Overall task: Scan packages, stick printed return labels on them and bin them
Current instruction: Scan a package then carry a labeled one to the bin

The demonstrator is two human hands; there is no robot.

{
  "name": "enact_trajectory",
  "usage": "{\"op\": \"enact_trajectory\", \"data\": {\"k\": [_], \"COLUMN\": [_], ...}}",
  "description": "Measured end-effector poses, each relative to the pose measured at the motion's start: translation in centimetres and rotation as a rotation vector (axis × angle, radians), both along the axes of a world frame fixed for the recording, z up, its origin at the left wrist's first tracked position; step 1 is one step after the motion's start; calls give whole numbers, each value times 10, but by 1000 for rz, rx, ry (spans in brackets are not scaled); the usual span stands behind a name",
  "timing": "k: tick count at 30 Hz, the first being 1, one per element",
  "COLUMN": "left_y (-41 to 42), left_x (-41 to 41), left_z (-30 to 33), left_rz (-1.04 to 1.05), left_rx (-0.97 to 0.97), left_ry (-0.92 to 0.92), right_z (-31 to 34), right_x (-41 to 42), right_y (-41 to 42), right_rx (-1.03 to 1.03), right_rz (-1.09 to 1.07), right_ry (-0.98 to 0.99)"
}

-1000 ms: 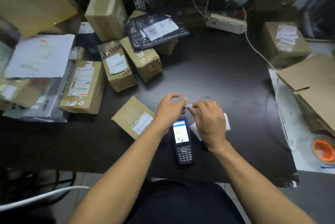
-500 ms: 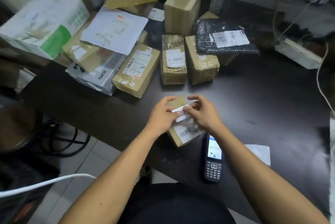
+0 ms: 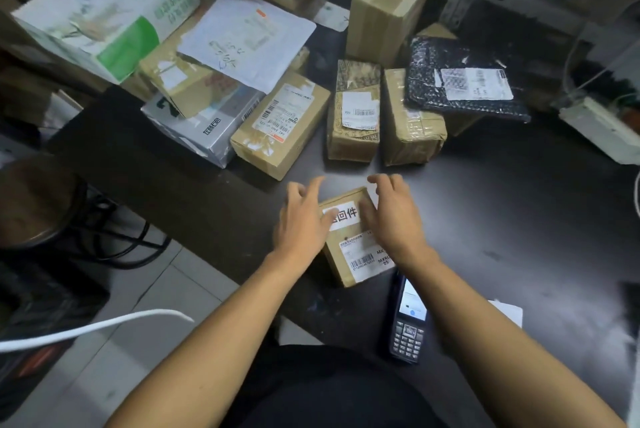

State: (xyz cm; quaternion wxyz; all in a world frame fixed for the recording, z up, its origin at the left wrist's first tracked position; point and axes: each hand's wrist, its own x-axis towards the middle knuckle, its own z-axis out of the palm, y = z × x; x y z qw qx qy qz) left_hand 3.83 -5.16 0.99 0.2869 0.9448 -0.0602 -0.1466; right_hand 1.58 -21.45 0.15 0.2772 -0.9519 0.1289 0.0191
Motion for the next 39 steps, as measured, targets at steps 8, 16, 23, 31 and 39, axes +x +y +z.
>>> {"op": "enact_trajectory", "data": {"k": [8, 16, 23, 31, 39], "left_y": [9, 29, 73, 107, 199], "left_x": [4, -7, 7, 1, -46], "left_z": [-13, -21, -38, -32, -11], "left_rz": [155, -27, -171, -237, 89], "left_rx": [-327, -440, -492, -575, -656], "left_ry": [204, 425, 441, 454, 247], "right_z": [0, 2, -15, -10, -2], "right_x": [-12, -47, -75, -84, -72], "right_y": [-2, 17, 73, 118, 180], "right_rx": [307, 586, 655, 603, 683], "right_rz": [-92, -166, -247, -306, 34], "right_ry": [249, 373, 237, 48, 45]}}
